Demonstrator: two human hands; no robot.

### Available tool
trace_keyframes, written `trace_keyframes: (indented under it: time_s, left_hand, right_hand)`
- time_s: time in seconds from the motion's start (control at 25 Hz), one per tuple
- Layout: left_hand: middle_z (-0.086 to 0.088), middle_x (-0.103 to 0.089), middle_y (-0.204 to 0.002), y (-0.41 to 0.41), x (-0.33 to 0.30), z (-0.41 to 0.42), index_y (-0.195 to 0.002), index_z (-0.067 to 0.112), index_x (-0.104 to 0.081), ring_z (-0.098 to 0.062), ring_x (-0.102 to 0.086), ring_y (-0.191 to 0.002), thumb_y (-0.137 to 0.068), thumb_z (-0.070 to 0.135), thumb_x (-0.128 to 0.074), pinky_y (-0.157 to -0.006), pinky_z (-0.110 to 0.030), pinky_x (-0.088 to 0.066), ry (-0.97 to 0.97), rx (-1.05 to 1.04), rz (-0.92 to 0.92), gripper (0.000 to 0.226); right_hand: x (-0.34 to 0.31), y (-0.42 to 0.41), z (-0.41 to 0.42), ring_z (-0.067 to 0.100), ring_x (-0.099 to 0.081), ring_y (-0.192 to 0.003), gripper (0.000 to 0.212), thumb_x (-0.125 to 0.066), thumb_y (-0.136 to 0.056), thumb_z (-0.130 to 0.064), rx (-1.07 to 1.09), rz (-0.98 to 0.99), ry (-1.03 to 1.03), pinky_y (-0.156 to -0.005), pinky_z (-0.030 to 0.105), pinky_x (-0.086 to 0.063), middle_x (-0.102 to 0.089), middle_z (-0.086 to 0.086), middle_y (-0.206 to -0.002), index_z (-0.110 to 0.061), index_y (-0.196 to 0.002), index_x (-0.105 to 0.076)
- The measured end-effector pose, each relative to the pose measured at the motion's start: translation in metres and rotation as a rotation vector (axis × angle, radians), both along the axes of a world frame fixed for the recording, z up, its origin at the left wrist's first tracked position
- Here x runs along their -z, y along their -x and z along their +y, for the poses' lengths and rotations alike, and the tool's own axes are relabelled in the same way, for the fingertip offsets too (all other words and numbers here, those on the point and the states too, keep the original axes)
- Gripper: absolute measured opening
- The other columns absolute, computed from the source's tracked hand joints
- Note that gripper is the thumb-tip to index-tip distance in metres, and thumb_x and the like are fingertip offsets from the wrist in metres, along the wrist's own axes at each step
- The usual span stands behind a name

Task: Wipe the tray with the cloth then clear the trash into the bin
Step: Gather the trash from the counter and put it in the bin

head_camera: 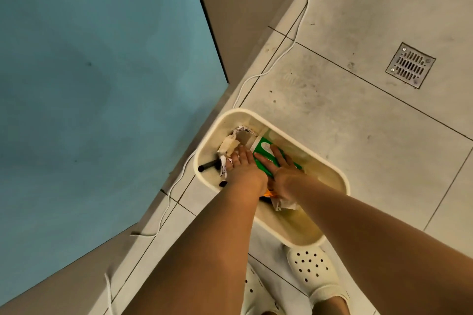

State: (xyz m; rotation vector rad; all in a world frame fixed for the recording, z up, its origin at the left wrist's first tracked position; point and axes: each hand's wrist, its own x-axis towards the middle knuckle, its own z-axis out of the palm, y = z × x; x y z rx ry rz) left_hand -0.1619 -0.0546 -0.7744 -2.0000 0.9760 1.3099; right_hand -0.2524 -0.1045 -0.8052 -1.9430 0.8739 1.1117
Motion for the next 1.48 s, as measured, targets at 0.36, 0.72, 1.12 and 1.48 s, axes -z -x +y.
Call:
trace_keyframes:
  time_s: [0.36,0.72,1.12,1.48]
  left_hand:
    - [-0.012,0.005,-0.157,-0.008,-0.017,-0.004,-0.148,0.006,0.004,-0.032,-0.001,-0.145,-0.091,0.034,-0.046,-0.116,-0.051,-0.005,0.050,0.162,-0.031,0.081]
    - [0.002,-0.024,-0.153,0.001,-0.184,0.054,-0.140,0.025,-0.038,-0.020,-0.030,-0.137,-0.092,0.025,-0.046,-0.114,-0.040,-0.020,0.527,-0.242,-0.071,0.048]
    - [0.005,-0.050,-0.136,0.030,-0.422,0.088,-0.121,0.028,-0.059,-0.019,-0.056,-0.113,-0.089,0.020,-0.054,-0.097,-0.031,-0.045,0.771,-0.838,-0.003,0.034]
    - [0.000,-0.061,-0.113,0.027,-0.671,0.118,-0.115,0.019,-0.064,-0.003,-0.053,-0.068,-0.090,0.015,-0.055,-0.064,-0.009,-0.038,1.270,-1.083,-0.157,0.027]
  right_hand:
    - [-0.007,-0.004,0.002,0.025,0.007,-0.145,0.083,-0.055,-0.090,-0.029,0.067,-0.063,0.034,-0.117,0.051,-0.013,0.021,-0.010,-0.154,-0.056,-0.138,0.008]
    - [-0.175,0.051,0.017,0.020,-0.056,-0.100,0.039,-0.050,-0.086,0.000,0.747,-0.429,0.136,-0.079,0.018,-0.039,-0.056,0.007,-0.128,-0.014,-0.122,-0.057]
    - [-0.421,0.043,0.028,0.012,-0.054,-0.075,0.029,-0.048,-0.087,0.001,0.510,-0.558,0.005,-0.062,0.002,-0.038,-0.059,-0.002,-0.095,-0.011,-0.109,-0.064]
    - [-0.681,-0.019,0.022,0.000,-0.054,-0.064,0.027,-0.051,-0.087,-0.002,0.182,-1.011,0.056,-0.057,0.004,-0.039,-0.062,0.000,-0.094,-0.011,-0.110,-0.063]
